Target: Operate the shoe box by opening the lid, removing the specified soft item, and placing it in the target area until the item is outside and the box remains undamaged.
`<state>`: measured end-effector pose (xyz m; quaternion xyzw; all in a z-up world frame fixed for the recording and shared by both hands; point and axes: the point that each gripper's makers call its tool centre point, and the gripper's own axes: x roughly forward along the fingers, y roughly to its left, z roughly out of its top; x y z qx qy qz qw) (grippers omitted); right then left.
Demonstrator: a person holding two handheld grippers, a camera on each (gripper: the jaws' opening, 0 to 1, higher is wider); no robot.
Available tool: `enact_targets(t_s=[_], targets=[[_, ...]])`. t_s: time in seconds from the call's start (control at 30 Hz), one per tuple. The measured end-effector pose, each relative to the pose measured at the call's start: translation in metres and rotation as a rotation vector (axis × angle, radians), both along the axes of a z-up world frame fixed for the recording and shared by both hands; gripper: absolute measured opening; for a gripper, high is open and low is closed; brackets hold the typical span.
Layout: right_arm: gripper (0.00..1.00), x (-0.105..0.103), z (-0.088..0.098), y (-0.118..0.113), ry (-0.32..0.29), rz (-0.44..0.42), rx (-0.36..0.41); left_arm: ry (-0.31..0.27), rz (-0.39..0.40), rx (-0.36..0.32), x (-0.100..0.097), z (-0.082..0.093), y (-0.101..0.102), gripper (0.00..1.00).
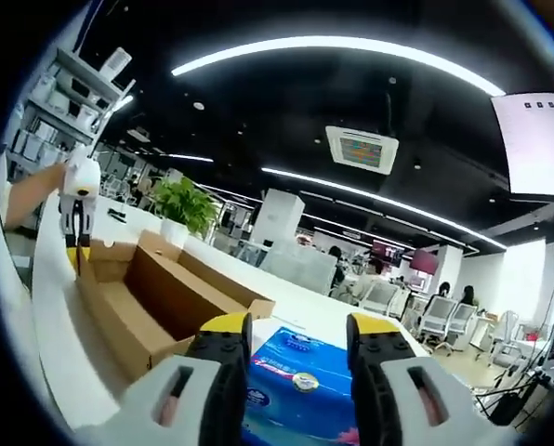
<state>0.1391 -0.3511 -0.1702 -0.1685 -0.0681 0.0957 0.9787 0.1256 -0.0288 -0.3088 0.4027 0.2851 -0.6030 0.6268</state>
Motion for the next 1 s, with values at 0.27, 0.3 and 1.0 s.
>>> enact_targets(t_s=[0.27, 0.3, 1.0], targets=[[0.53, 0.006, 0.002, 0.003, 0.024, 0.018, 0.155, 0.001, -0.001, 0.000, 0.000, 0.000, 0.000, 0.03], [0.53, 0.006, 0.001, 0.003, 0.037, 0.024, 0.158, 0.001, -0.001, 0.000, 0.000, 0.000, 0.000, 0.03], [0.60, 0.027, 0.018, 0.023, 0.097, 0.110, 0.149, 0.005, -0.003, 0.002, 0.001, 0.000, 0.000, 0.03]])
